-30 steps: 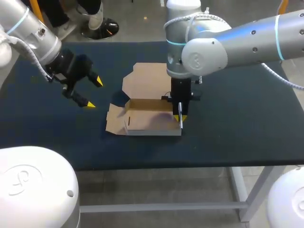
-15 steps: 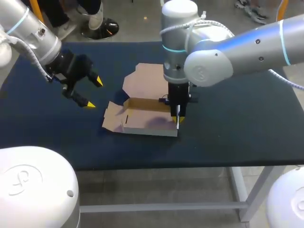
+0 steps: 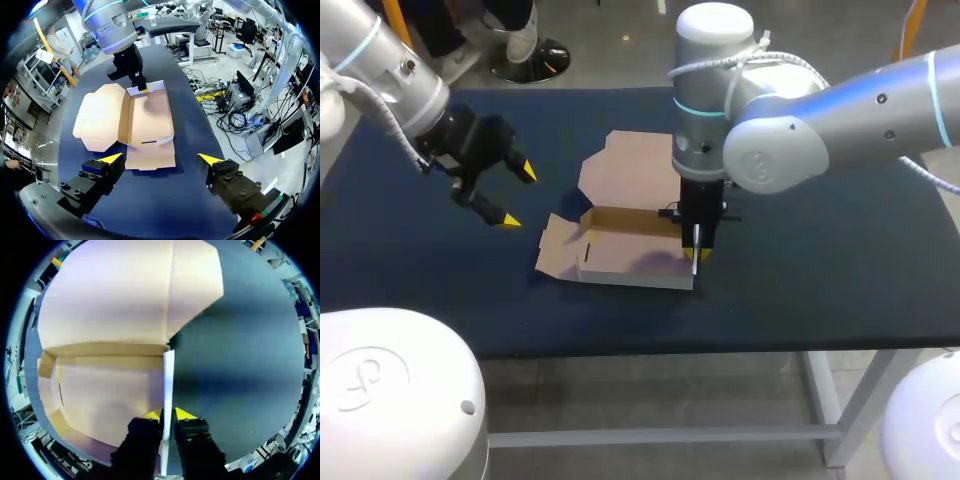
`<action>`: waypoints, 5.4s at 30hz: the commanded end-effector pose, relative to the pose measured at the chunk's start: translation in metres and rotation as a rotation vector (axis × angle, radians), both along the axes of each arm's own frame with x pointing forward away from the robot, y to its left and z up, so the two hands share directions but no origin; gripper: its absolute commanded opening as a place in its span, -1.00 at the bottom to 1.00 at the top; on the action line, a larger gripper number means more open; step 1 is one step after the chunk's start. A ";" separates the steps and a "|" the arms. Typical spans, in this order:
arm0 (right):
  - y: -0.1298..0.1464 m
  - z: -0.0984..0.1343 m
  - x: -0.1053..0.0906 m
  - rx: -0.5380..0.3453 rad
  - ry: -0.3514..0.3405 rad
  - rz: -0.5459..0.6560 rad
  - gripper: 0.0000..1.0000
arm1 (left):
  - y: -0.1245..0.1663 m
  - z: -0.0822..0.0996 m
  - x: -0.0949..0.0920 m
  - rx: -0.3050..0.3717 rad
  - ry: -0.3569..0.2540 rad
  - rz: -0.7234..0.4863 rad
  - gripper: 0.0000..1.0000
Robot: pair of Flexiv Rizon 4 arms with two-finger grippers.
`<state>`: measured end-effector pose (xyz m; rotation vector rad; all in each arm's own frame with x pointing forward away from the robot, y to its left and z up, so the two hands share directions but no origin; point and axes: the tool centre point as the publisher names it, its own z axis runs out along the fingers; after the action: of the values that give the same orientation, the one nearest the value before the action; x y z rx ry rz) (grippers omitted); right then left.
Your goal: Assemble the packaging by folding the flat box into shape, placing the metal phone stand inside, and closing the box properly
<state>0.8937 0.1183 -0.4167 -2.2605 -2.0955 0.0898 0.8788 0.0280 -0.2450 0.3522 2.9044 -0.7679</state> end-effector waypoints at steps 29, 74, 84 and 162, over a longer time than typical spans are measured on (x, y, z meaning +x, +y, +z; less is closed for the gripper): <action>-0.007 -0.005 0.003 -0.143 0.062 0.018 -1.00 | 0.000 0.001 -0.001 0.005 0.000 0.001 1.00; -0.012 0.006 0.001 -0.015 -0.005 0.139 -1.00 | 0.000 0.001 -0.001 0.005 0.000 0.001 1.00; -0.004 0.001 0.002 -0.005 0.014 0.139 -1.00 | 0.000 0.001 -0.001 0.005 0.000 0.001 1.00; -0.002 -0.002 -0.001 0.002 0.004 0.091 -1.00 | -0.001 -0.031 -0.010 -0.138 0.690 1.268 1.00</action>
<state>0.8927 0.1157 -0.4190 -2.1618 -2.1949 0.0941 0.8740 0.0285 -0.2774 -1.0995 2.9972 -0.9398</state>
